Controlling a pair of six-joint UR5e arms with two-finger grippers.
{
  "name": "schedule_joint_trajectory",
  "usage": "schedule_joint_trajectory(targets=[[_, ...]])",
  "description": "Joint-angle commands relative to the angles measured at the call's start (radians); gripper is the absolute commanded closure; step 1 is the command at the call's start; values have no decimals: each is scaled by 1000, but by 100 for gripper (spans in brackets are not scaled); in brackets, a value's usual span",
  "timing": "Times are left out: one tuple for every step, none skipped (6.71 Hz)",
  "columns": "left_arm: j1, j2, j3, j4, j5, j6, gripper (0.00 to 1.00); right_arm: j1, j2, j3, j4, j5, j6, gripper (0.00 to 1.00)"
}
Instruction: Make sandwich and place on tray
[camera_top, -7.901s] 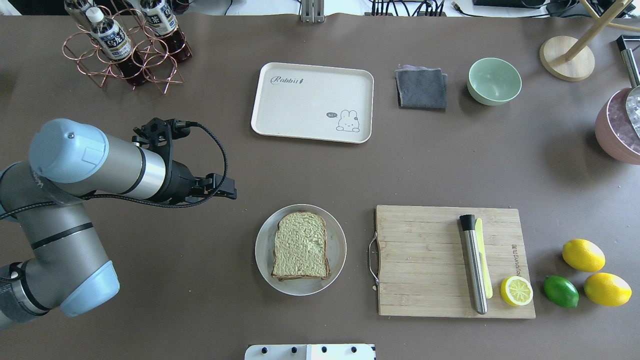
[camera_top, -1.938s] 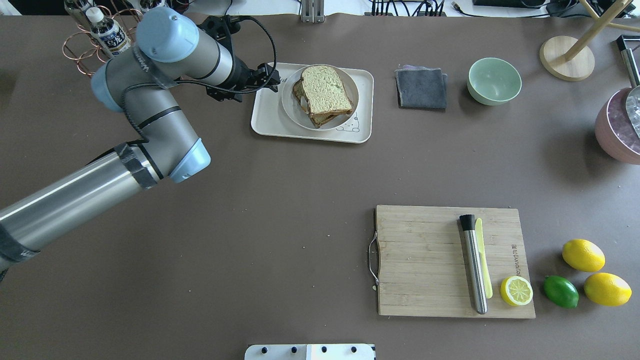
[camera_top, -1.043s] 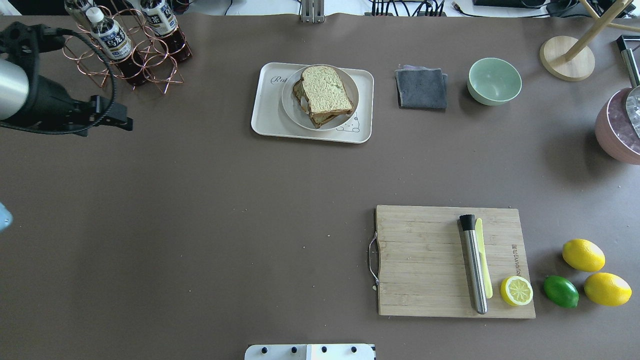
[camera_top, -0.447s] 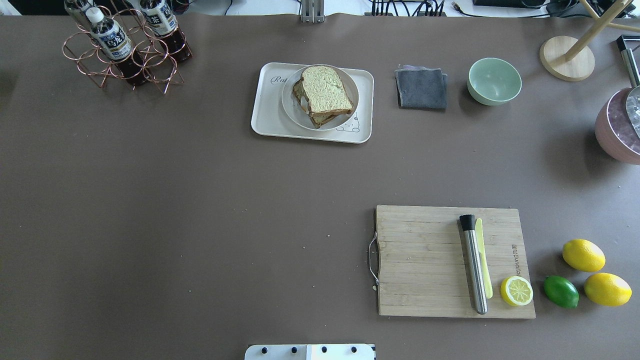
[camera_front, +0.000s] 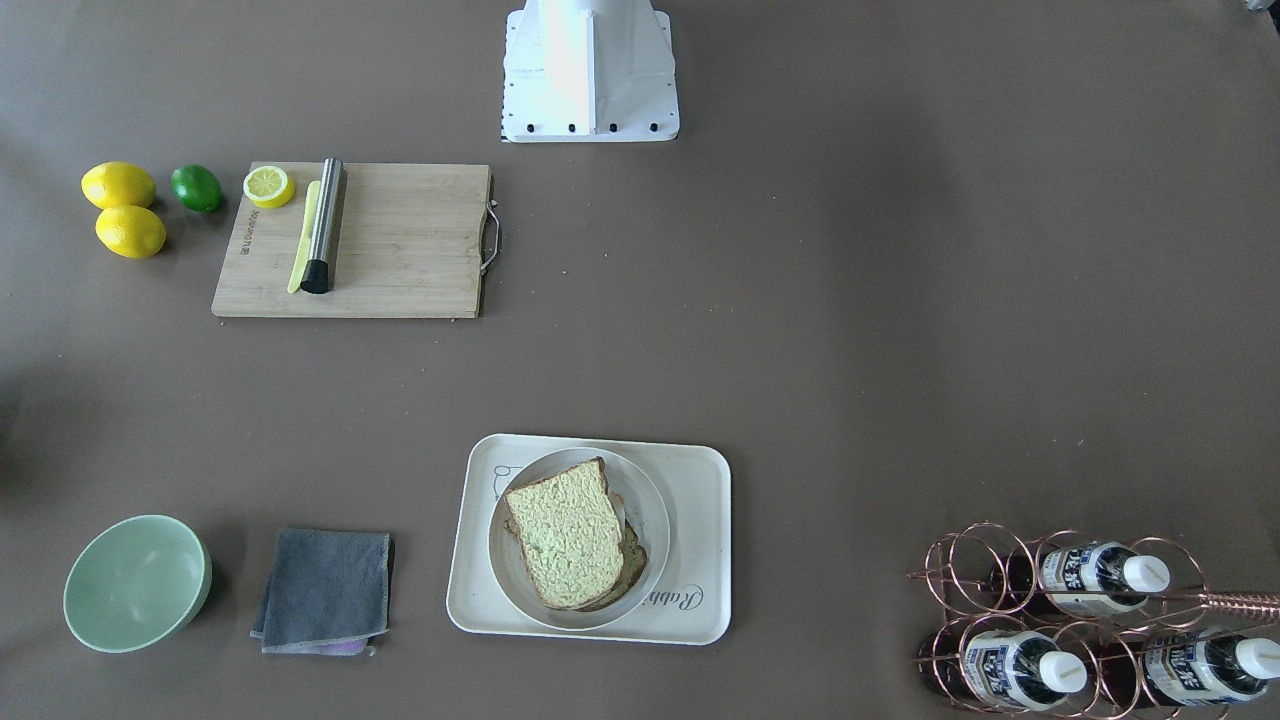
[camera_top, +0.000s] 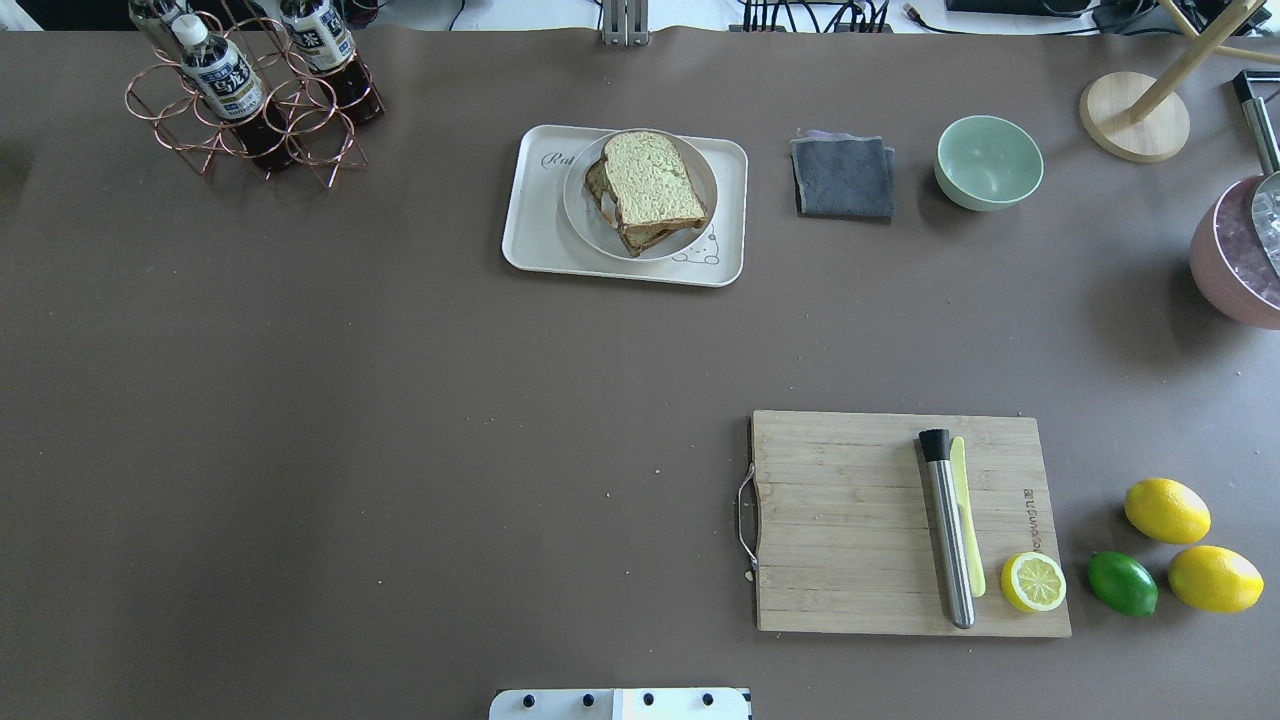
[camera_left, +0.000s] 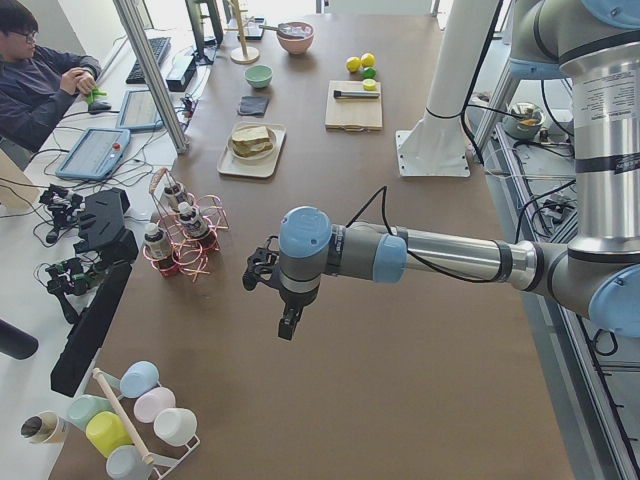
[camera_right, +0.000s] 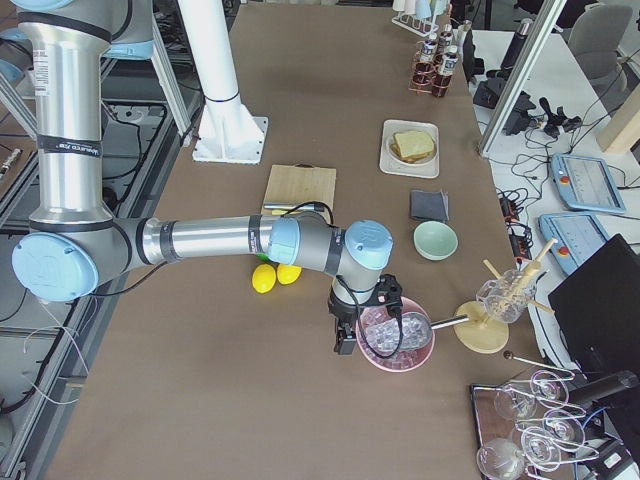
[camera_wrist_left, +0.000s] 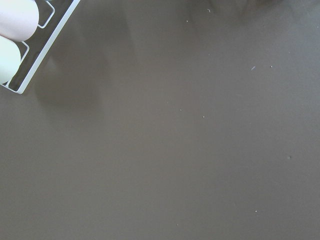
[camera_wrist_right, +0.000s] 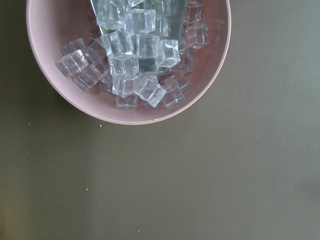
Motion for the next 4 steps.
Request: schedule_joint_trajectory(targets=[[-33, 48, 19, 52, 103, 133, 3, 1, -11, -4, 21, 0, -1, 0], [-35, 48, 63, 52, 129, 133, 3, 1, -23, -13, 59, 0, 0, 0], [-36, 45, 74, 41, 130, 135, 3, 1, -23, -41, 80, 2, 0, 0], [-48, 47, 71, 38, 125, 136, 3, 1, -23, -47, 80, 6, 0, 0]])
